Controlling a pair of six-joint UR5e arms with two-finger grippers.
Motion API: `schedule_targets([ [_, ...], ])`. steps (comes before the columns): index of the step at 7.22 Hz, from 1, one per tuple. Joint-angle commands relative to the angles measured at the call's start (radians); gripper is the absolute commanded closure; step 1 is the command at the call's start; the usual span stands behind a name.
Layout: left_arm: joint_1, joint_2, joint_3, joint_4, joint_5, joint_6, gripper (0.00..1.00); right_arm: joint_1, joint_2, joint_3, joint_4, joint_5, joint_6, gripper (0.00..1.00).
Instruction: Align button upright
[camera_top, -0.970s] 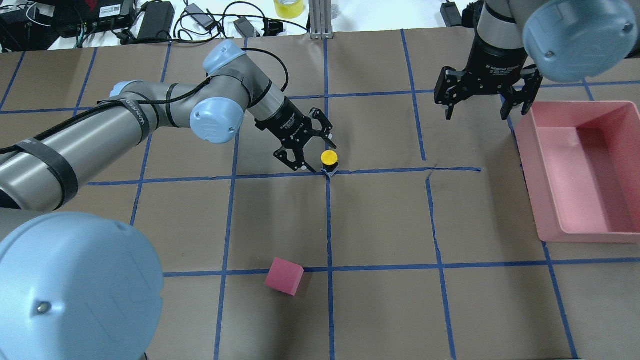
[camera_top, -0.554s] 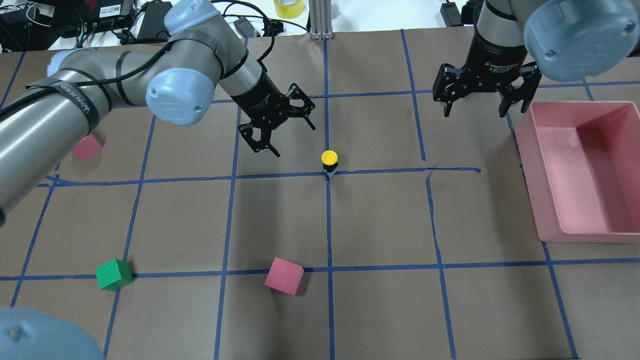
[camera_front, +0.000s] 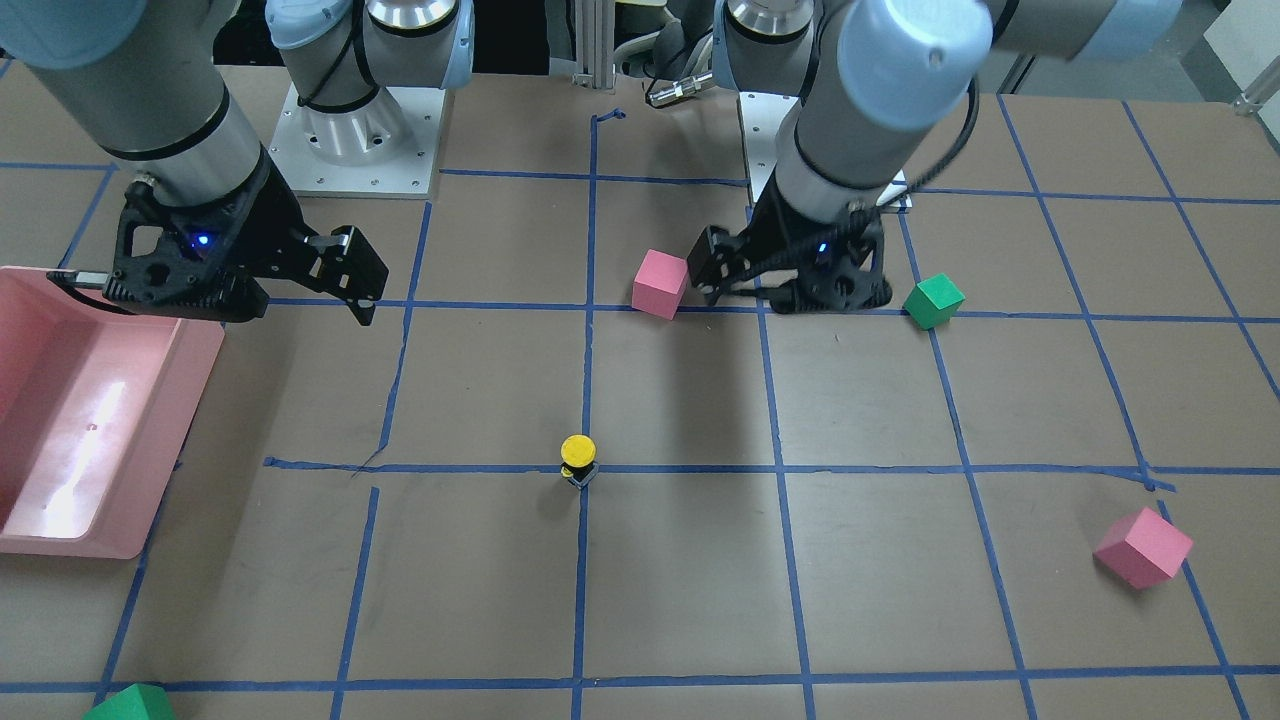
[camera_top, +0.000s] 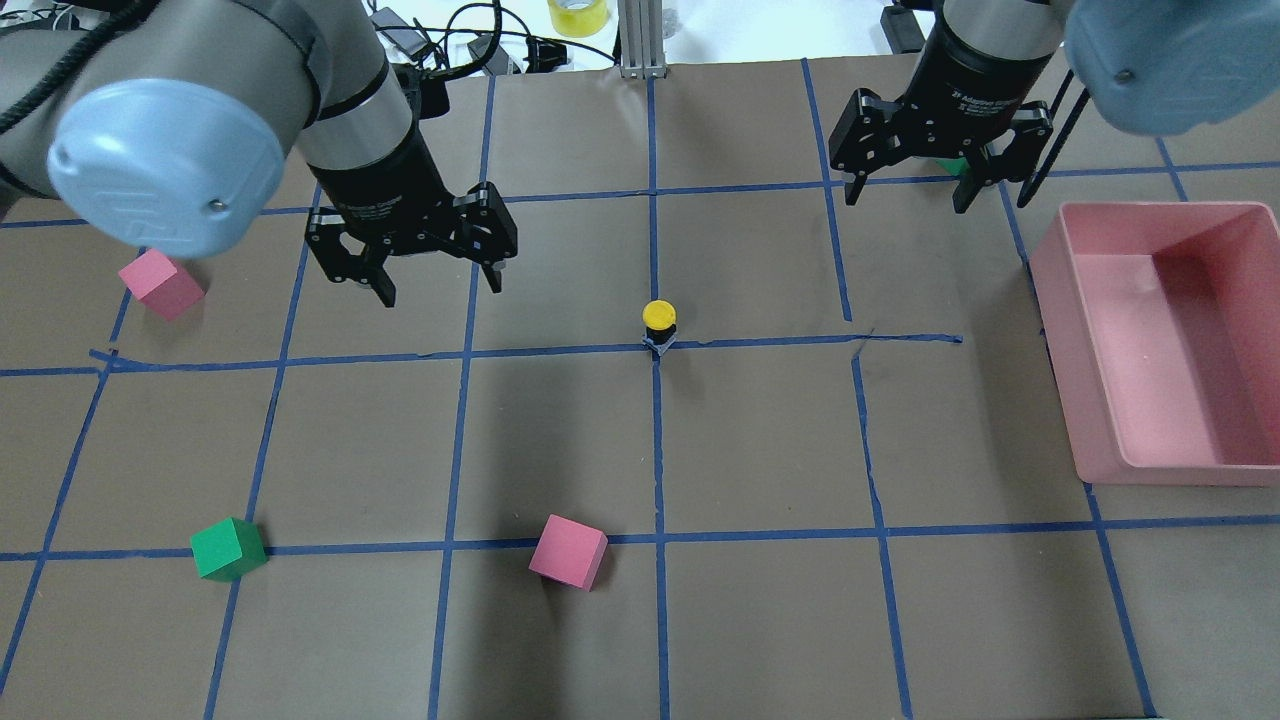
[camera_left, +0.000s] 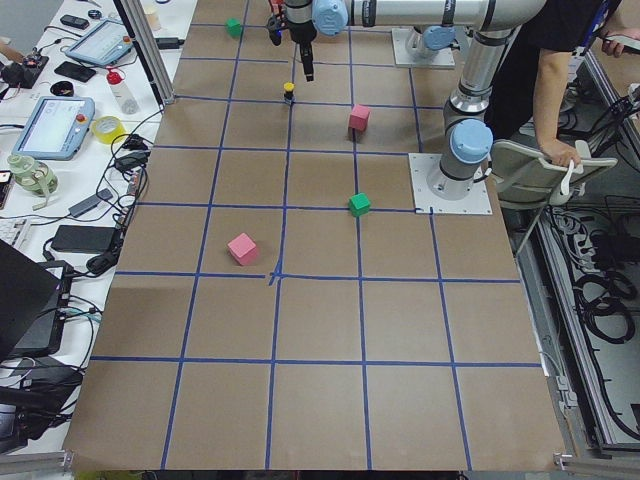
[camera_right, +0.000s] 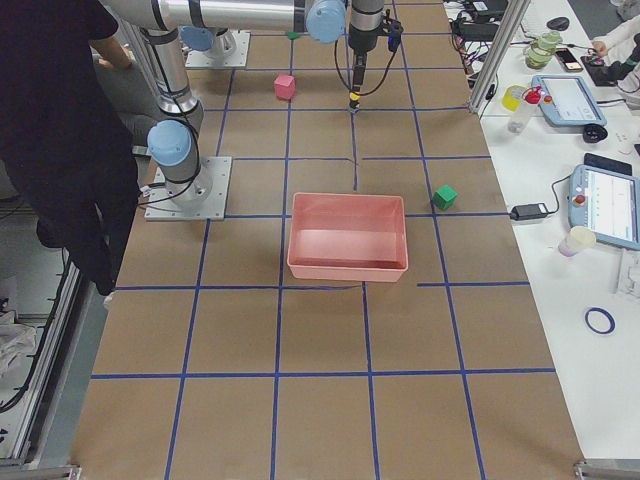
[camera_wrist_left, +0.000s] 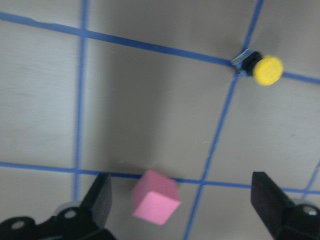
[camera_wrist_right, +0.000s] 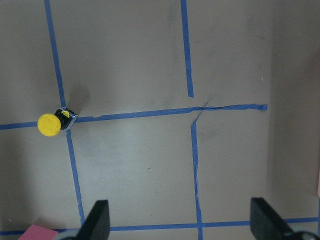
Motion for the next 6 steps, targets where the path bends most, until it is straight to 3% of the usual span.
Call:
schedule_targets([
  [1, 0.001, 0.061, -0.001, 0.106, 0.057, 0.215, 0.00, -0.002, -0.002, 0.008, 0.003, -0.014, -0.072, 0.00],
  [3, -0.001, 0.098, 0.009, 0.130, 0.061, 0.208, 0.00, -0.008, -0.002, -0.003, 0.065, -0.094, -0.074, 0.00],
  [6, 0.004, 0.085, 0.015, 0.142, 0.042, 0.056, 0.00, -0.009, 0.000, -0.001, 0.072, -0.119, -0.075, 0.00],
])
